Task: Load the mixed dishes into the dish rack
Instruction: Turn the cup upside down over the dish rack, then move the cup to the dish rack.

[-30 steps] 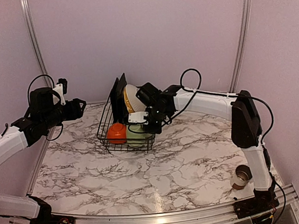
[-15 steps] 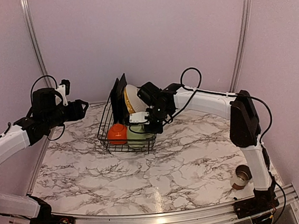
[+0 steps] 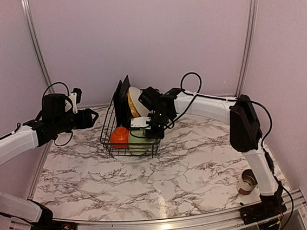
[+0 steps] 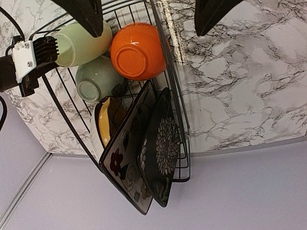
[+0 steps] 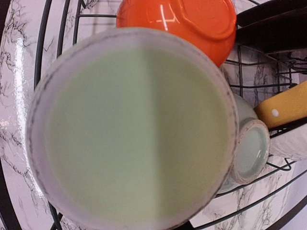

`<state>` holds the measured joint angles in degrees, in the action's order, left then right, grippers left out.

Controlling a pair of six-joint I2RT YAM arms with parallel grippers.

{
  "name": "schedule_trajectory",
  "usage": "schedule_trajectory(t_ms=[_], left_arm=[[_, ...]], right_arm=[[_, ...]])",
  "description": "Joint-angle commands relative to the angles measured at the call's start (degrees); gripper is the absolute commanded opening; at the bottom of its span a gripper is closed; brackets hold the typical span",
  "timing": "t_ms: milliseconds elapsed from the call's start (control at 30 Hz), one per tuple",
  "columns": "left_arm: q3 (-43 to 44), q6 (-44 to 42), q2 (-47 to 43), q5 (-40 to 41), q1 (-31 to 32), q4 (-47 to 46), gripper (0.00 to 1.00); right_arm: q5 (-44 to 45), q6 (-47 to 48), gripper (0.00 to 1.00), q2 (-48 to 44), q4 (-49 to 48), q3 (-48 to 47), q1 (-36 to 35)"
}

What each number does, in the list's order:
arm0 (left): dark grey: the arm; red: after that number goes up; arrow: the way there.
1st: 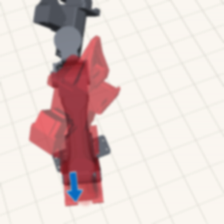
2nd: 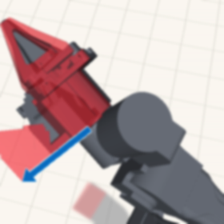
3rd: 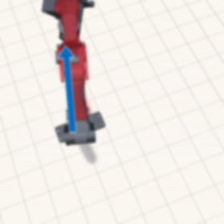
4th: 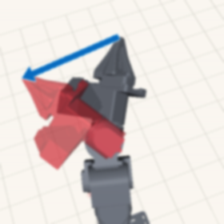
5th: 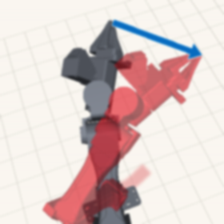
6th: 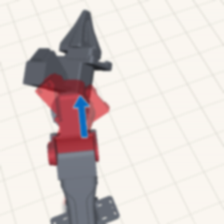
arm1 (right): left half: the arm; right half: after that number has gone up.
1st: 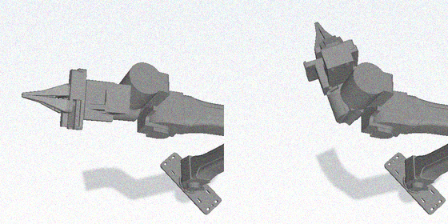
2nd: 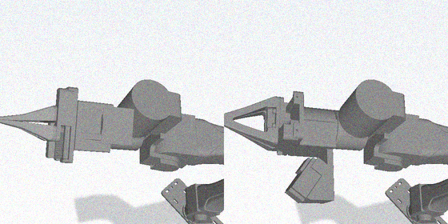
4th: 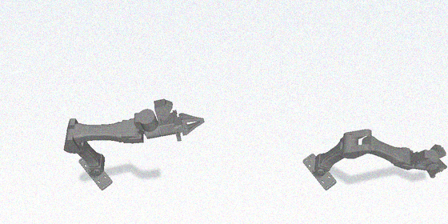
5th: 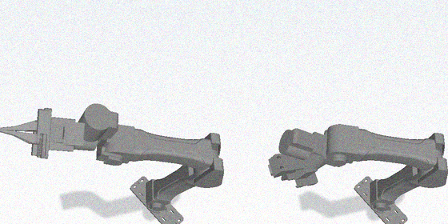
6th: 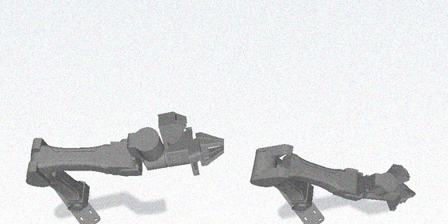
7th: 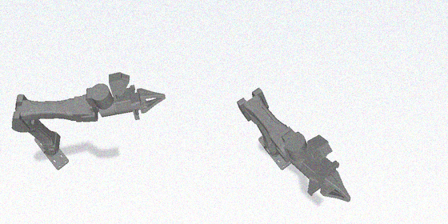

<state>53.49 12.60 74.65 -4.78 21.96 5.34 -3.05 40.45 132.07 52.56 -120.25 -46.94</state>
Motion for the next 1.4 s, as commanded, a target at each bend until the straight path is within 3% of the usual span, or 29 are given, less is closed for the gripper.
schedule_trajectory(t_ms=[0, 200, 300, 633, 1033, 1233, 1367], left_arm=[[1.7, -0.5, 0.7, -1.0, -0.3, 0.8, 0.67], [1.8, -0.5, 1.0, -1.4, -0.3, 1.0, 0.67], [1.9, -0.6, 1.0, -1.7, -0.3, 0.9, 0.67], [2.0, -0.9, 1.3, -1.9, -0.3, 1.5, 0.67], [2.3, -0.8, 1.9, -2.6, -0.3, 2.0, 0.67], [2.3, -0.9, 1.5, -2.7, -0.3, 2.1, 0.67], [2.0, -0.9, 0.7, -2.6, -0.3, 1.9, 0.67]], right_arm=[[-3.1, 0.2, 0.00, -4.1, 7.6, 3.0, -0.3], [-1.3, 0.3, 0.01, -6.7, 7.1, 5.5, 0.3], [0.3, 0.4, 0.27, -6.3, 6.2, 5.1, 0.3], [-3.9, 1.0, 0.53, -10.7, 6.6, 1.8, 0.2], [-6.8, -1.9, 0.59, -3.2, 1.0, -12.1, -3.0], [-6.1, -5.3, 0.69, 1.7, -7.7, -15.7, -5.5], [-4.4, -7.4, 0.69, 4.6, -10.6, -17.2, -5.7]])
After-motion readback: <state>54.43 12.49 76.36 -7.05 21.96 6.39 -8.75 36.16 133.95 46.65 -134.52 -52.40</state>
